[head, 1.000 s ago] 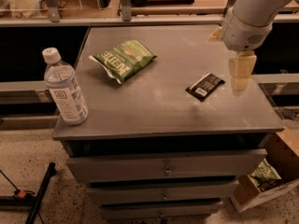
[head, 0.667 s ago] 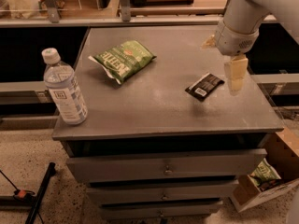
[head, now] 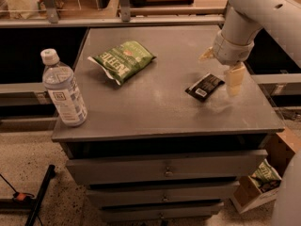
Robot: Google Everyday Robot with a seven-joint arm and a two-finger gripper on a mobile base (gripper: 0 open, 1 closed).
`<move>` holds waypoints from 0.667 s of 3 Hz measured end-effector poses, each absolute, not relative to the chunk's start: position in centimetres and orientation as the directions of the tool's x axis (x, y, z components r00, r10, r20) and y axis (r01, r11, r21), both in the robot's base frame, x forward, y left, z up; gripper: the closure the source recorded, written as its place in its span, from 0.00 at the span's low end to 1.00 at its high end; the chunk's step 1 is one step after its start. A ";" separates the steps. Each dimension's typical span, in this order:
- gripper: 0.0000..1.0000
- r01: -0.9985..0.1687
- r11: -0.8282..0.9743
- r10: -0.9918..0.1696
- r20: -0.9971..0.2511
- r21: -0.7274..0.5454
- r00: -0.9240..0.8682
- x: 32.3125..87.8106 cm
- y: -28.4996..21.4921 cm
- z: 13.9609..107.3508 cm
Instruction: Move rxbar chocolate near blue plastic bottle
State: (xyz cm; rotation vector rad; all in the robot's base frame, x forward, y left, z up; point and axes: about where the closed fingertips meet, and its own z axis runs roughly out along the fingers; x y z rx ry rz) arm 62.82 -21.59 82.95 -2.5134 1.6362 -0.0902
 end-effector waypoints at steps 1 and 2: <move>0.32 -0.894 -0.425 -0.901 -0.033 -0.139 0.433 62.9 -21.7 82.1; 0.54 -0.882 -0.454 -0.887 -0.035 -0.124 0.461 62.8 -21.4 81.9</move>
Offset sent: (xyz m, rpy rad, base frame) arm -0.0081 0.0035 -0.0070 -0.0169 0.0604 0.1055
